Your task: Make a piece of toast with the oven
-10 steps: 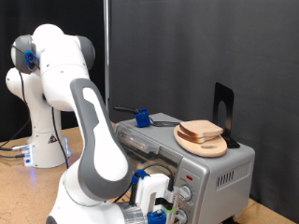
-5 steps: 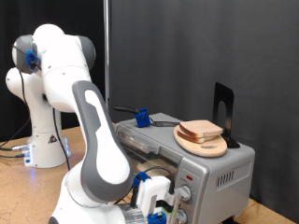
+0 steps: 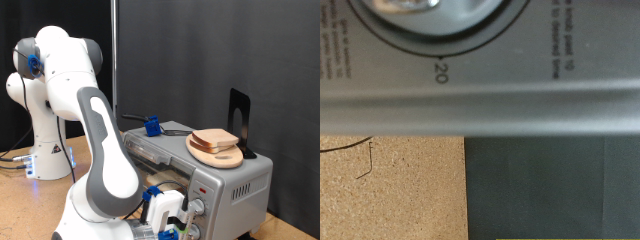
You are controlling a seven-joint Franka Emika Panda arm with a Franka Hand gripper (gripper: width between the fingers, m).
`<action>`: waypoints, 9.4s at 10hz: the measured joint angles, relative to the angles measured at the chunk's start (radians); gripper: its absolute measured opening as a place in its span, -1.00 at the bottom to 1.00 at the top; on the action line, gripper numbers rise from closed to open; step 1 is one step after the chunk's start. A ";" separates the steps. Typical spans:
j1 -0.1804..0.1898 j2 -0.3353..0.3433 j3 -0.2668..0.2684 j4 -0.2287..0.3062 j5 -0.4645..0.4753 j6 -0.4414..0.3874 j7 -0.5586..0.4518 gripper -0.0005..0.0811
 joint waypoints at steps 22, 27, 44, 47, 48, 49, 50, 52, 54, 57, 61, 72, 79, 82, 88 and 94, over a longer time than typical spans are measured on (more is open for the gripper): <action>0.005 0.041 -0.001 0.064 -0.005 -0.028 0.042 -0.97; 0.003 0.025 -0.014 0.054 -0.010 -0.030 0.062 -0.99; 0.010 0.024 -0.016 0.072 -0.089 -0.051 0.451 -0.99; 0.008 0.022 -0.001 0.054 -0.047 -0.017 0.186 -0.99; 0.007 0.022 0.006 0.045 -0.026 -0.003 0.053 -0.99; 0.003 0.022 0.011 0.036 -0.006 -0.001 -0.074 -0.99; -0.003 0.021 0.016 0.027 0.011 -0.003 -0.199 -0.99; -0.017 0.021 0.030 0.011 0.041 -0.009 -0.446 -0.99; -0.024 0.021 0.034 0.000 0.050 -0.017 -0.488 -0.99; -0.017 0.020 0.026 0.008 0.021 -0.021 -0.291 -0.99; -0.017 0.022 0.027 0.010 0.020 -0.023 -0.291 -0.99; -0.017 0.071 0.024 0.107 -0.064 -0.095 0.082 -0.99; -0.029 0.091 0.030 0.109 -0.020 -0.119 -0.085 -0.99; -0.022 0.098 0.015 0.137 -0.104 -0.192 0.141 -0.99; -0.024 0.110 0.016 0.125 -0.131 -0.219 0.124 0.07; -0.123 0.070 0.032 0.083 -0.074 -0.424 -0.212 0.68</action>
